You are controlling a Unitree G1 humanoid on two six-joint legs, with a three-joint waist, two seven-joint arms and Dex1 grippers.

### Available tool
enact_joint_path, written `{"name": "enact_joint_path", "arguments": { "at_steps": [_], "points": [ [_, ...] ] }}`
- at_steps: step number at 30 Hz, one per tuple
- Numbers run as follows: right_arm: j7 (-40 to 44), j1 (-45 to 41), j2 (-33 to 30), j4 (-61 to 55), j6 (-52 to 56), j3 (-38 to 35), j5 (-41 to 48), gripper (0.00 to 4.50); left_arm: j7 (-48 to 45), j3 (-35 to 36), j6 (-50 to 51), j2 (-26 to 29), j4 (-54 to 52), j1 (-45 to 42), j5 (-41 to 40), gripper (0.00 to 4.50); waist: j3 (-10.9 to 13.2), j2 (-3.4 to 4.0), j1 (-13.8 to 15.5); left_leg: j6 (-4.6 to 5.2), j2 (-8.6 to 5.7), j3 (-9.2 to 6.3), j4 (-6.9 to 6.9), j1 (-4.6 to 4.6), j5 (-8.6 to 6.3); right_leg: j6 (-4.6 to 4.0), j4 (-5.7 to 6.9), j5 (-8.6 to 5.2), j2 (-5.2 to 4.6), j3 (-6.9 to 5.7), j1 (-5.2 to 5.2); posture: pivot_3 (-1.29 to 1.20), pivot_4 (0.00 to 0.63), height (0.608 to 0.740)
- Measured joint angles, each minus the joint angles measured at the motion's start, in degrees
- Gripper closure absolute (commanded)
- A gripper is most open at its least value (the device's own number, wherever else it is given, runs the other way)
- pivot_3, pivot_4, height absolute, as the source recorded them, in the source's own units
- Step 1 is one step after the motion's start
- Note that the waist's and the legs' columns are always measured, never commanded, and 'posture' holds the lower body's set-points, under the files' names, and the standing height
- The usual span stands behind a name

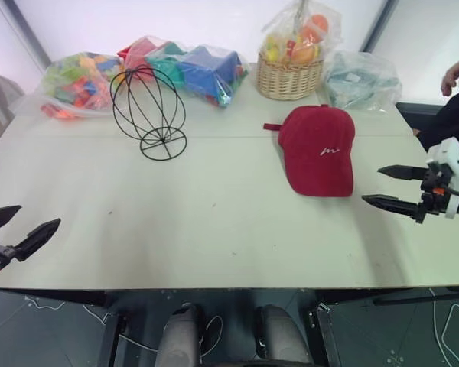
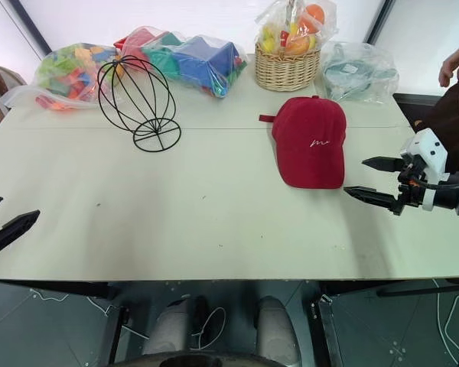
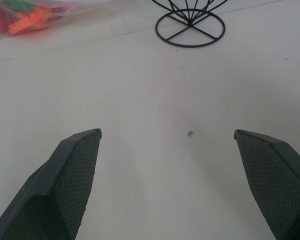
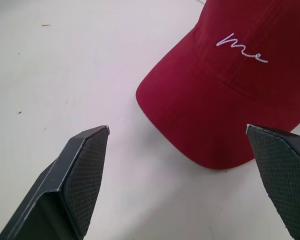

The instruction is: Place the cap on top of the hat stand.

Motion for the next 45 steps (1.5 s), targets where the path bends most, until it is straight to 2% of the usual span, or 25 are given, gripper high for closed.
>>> {"name": "enact_joint_path", "arguments": {
  "at_steps": [32,36,42,45],
  "points": [
    [-3.3,-0.2,0.4,-0.6,-1.7,0.0,-1.2,0.00,-2.7,-1.6,-0.9,4.2,3.9,-4.1,0.8,0.05,0.0,0.00,0.1,0.00,0.00,0.02,0.00,0.00,0.00,0.01,0.01,0.00,0.00,0.00,0.00,0.00,0.150,0.740],
    [-4.7,-0.7,0.6,-0.6,-3.1,0.2,-2.5,0.00,-3.2,-2.7,-1.5,5.4,6.0,-8.3,0.5,0.05,0.0,0.00,0.1,0.00,-0.01,0.03,0.00,0.00,0.00,0.01,0.02,0.01,0.00,0.00,0.00,0.00,0.150,0.740],
    [-12.3,-3.2,5.1,-2.6,-10.0,1.1,-6.7,0.00,-6.7,-9.6,2.5,11.2,7.0,-21.6,-7.0,0.05,0.0,0.00,0.2,-0.02,-0.02,0.05,0.01,-0.01,0.01,0.21,0.08,0.12,0.01,0.00,0.00,0.00,0.150,0.740],
    [-14.1,-1.9,5.1,-4.8,-13.0,1.5,-9.2,0.00,-10.1,-12.9,3.9,14.1,7.3,-25.5,-9.5,0.05,0.0,0.01,0.1,-0.03,-0.01,0.05,0.00,-0.01,0.02,0.25,0.08,0.12,0.04,0.00,-0.01,0.00,0.150,0.740]
  ]
}}
